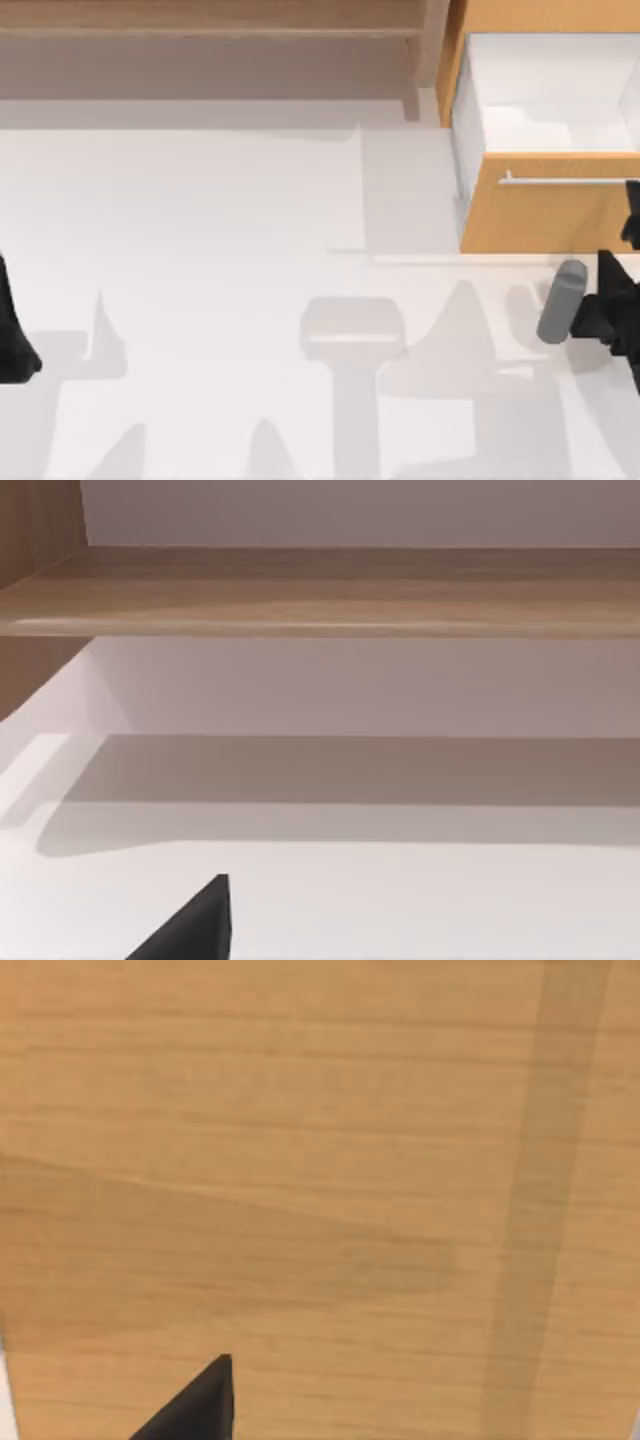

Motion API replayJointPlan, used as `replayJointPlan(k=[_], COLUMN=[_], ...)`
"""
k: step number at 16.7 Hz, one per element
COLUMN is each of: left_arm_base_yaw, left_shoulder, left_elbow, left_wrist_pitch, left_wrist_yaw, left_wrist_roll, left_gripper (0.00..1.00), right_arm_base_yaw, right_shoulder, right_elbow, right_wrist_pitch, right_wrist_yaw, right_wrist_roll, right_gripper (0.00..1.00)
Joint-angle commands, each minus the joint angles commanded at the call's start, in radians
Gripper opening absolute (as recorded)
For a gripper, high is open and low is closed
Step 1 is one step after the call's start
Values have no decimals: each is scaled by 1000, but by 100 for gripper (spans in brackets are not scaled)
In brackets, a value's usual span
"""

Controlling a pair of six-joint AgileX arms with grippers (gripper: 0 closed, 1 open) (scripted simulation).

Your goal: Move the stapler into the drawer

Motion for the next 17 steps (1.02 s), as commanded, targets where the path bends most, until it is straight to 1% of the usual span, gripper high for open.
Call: replayJointPlan(k=[3, 6, 8, 12, 17], left_arm_base_yaw=[0, 0, 0, 0, 0], left_shoulder=[0, 0, 0, 0, 0], left_elbow=[0, 0, 0, 0, 0], left_wrist_pitch=[0, 0, 0, 0, 0], left_wrist_yaw=[0, 0, 0, 0, 0], left_wrist_roll=[0, 0, 0, 0, 0], left_gripper=[100, 100, 100, 100, 100], right_arm_base_yaw=[-3, 9, 20, 24, -37], right_shoulder=[59, 2, -72, -264, -515], right_elbow=[0, 18, 37, 92, 211], right_wrist_pitch=[-23, -81, -171, -480, -1035], right_wrist_yaw=[-2, -10, -19, -41, -80], right_wrist_roll=[0, 31, 78, 228, 485], right_gripper=[100, 100, 100, 100, 100])
